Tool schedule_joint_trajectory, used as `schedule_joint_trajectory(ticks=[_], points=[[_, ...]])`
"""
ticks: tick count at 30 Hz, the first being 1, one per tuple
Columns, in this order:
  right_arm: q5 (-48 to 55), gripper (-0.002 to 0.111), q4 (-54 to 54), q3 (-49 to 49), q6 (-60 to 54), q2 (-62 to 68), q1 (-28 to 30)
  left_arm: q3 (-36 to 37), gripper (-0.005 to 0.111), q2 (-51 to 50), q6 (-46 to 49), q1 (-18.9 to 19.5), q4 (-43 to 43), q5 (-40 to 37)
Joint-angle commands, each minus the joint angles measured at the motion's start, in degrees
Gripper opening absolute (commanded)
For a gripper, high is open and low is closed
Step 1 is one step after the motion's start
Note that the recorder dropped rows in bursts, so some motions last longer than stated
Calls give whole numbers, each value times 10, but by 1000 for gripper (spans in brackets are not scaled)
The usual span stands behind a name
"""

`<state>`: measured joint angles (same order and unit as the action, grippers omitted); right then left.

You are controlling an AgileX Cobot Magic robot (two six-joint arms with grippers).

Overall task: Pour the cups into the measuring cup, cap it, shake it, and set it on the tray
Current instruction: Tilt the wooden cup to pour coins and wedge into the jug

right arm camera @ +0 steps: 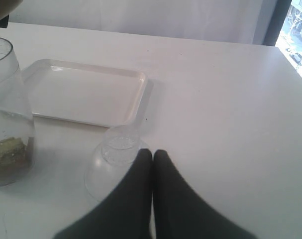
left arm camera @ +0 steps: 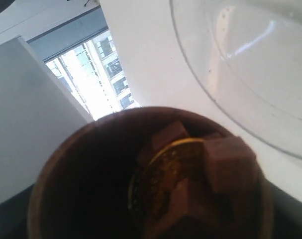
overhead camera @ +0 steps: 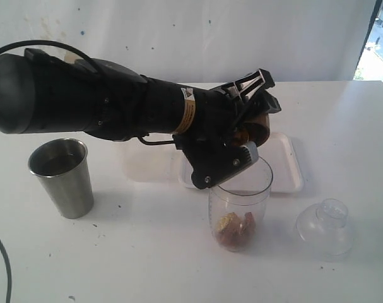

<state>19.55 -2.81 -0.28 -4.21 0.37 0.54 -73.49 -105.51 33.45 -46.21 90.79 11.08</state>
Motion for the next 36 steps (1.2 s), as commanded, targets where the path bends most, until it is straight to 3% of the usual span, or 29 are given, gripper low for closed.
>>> schedule_joint_trajectory(ticks=[1, 6, 12, 30, 35, 36], points=[[-3, 0, -1, 3, -1, -4, 1, -3, 0, 10, 0, -4, 35, -15], [-3, 0, -1, 3, -1, -4, 1, -3, 0, 10, 0, -25, 62, -45], [-3, 0, -1, 3, -1, -4, 1, -3, 0, 10, 13, -25, 92, -73], [-3, 0, -1, 3, -1, -4, 1, -3, 0, 14, 6, -47, 92, -97], [-3, 0, -1, 3, -1, -4, 1, -3, 0, 21, -107, -47, 81, -84], [-3, 0, -1, 3, -1, -4, 1, -3, 0, 29, -197, -47, 50, -74]])
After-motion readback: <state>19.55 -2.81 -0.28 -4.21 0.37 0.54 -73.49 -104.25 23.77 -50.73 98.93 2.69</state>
